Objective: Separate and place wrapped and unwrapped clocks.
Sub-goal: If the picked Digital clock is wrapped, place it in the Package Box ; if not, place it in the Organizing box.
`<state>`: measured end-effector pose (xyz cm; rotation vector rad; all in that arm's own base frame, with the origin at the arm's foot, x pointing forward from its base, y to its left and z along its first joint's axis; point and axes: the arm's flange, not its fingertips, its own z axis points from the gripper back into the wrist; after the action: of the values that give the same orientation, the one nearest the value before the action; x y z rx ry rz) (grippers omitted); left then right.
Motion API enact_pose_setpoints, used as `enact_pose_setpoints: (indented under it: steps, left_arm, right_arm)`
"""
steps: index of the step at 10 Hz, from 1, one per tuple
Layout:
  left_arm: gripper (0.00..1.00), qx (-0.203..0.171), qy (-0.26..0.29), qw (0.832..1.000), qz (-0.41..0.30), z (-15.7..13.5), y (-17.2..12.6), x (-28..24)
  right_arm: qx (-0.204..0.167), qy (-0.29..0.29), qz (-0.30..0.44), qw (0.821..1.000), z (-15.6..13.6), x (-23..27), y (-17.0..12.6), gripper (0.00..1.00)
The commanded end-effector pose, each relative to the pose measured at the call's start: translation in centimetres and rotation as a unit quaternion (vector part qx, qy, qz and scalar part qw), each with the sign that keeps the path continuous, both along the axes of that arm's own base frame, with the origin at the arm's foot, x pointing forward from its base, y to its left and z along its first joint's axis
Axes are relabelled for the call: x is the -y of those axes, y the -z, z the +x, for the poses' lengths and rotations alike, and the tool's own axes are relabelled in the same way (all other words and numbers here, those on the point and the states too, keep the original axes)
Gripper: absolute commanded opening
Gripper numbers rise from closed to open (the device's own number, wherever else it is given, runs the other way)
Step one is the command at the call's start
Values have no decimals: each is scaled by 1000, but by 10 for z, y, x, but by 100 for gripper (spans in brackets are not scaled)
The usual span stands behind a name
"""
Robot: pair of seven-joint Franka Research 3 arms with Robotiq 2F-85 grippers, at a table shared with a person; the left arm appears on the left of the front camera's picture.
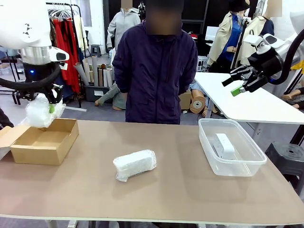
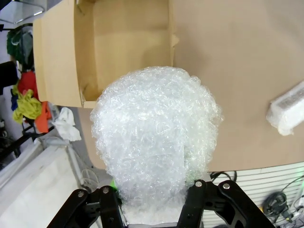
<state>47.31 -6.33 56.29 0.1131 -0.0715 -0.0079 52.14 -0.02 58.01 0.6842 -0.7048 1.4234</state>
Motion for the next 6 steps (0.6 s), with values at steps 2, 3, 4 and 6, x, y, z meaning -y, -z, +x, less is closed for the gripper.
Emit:
enact_pose_setpoints:
  steps: [2, 3, 4, 6]
  left_arm:
    - [0, -8, 8, 1000, 15, 10, 5, -9]
    - [0, -10, 14, 999, 28, 16, 10, -18]
    - [0, -10, 21, 999, 37, 21, 18, -26]
    - [0, -3, 37, 998, 43, 43, 33, -55]
  right_arm:
    - [5, -4, -3, 1000, -5, -1, 1, 100]
    - [5, -4, -3, 1000, -5, -1, 1, 100]
    - [5, -4, -3, 1000, -5, -1, 1, 100]
    - [5, -4, -3, 1000, -5, -1, 1, 100]
